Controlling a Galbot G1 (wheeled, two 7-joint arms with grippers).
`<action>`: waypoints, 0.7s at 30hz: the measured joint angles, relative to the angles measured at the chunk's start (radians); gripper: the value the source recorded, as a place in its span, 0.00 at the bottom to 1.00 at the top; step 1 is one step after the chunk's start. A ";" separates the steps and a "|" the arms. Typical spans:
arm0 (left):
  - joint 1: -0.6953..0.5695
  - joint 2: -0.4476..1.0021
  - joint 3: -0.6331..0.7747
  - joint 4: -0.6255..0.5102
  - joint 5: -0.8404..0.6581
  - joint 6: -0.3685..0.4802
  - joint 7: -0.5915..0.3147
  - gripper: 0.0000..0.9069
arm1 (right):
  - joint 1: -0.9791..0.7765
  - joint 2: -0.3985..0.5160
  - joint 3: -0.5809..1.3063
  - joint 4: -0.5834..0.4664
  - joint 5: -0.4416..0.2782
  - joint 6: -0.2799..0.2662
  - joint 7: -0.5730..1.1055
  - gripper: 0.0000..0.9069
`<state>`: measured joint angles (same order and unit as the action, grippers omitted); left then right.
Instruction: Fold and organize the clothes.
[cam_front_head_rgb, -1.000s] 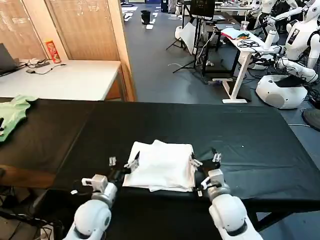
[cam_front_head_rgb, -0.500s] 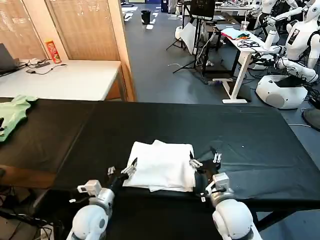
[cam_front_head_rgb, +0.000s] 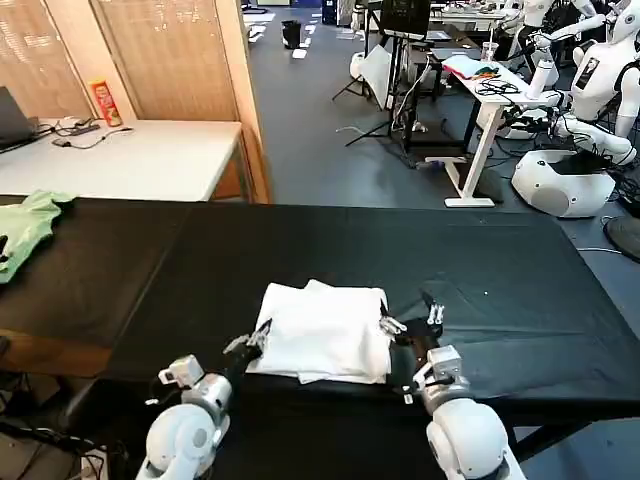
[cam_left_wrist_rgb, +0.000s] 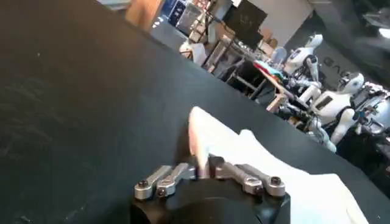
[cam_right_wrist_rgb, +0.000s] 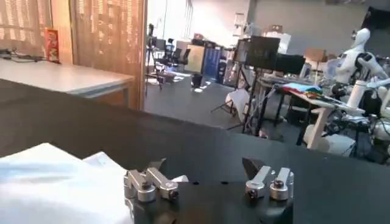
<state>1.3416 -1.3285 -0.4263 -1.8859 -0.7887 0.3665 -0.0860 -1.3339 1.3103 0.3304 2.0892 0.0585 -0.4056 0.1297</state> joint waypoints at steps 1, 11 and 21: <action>-0.003 0.000 0.001 -0.002 0.007 0.002 -0.006 0.00 | -0.001 0.001 0.001 0.000 -0.001 0.001 0.000 0.97; -0.005 0.060 -0.053 -0.059 0.272 0.022 -0.016 0.00 | -0.021 0.002 0.012 0.004 -0.004 0.006 -0.001 0.97; 0.056 0.328 -0.234 -0.150 0.371 0.018 0.002 0.00 | -0.017 0.003 0.004 0.001 -0.003 0.007 -0.002 0.97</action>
<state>1.3979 -1.0001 -0.6606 -2.0359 -0.4174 0.3845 -0.0836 -1.3514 1.3131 0.3342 2.0905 0.0554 -0.3990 0.1282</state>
